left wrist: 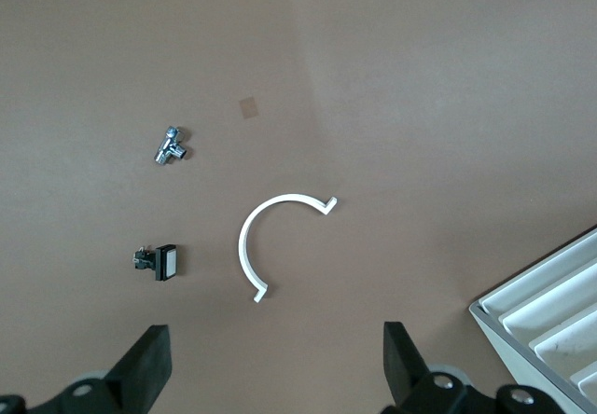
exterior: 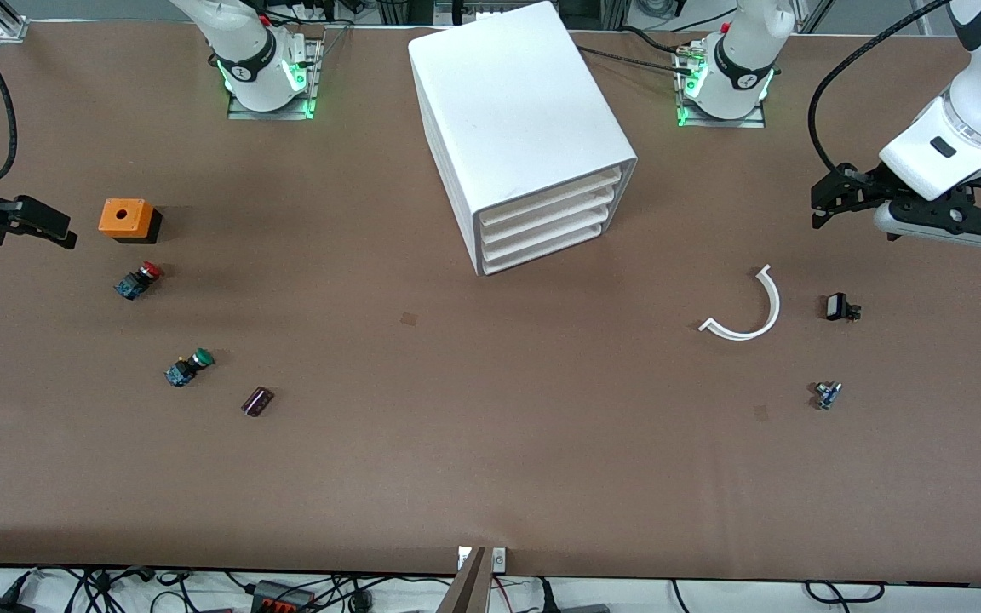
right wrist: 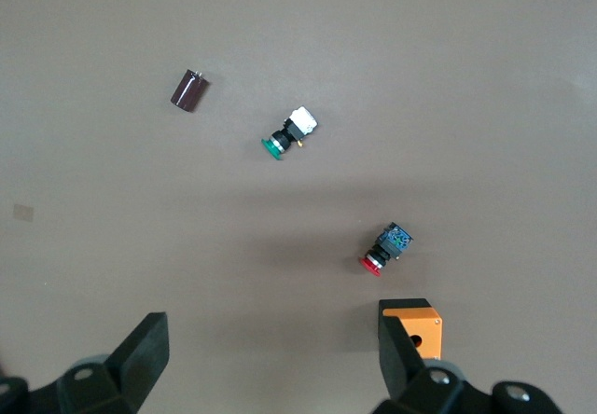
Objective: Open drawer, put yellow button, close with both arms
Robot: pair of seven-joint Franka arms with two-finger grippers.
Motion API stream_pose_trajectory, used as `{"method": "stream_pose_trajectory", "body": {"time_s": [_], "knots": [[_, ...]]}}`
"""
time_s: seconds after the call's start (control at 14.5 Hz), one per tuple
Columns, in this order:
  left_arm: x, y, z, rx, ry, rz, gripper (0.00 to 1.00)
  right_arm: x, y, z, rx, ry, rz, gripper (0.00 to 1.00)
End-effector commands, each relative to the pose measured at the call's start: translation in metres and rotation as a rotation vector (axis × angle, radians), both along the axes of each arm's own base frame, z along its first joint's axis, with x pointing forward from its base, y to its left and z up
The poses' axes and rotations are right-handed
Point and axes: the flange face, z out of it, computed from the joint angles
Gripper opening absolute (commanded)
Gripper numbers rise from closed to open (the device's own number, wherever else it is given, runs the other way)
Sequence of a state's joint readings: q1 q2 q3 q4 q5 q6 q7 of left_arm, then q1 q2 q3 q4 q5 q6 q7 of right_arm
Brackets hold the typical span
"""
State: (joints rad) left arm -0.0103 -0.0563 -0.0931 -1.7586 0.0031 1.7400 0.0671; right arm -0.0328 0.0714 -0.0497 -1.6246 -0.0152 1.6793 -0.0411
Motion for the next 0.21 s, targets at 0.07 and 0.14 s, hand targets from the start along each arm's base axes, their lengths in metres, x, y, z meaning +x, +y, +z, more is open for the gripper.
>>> {"method": "stream_pose_trajectory", "body": {"time_s": [0.07,0.14], "knots": [[-0.0032,-0.0008,0.0045,-0.014,0.007,0.008,1.00,-0.0068,0.0011,0.0039,-0.004,-0.001,0.016,1.00],[-0.0032,-0.0008,0.0045,-0.014,0.007,0.008,1.00,-0.0068,0.0011,0.0039,-0.004,-0.001,0.016,1.00]]}}
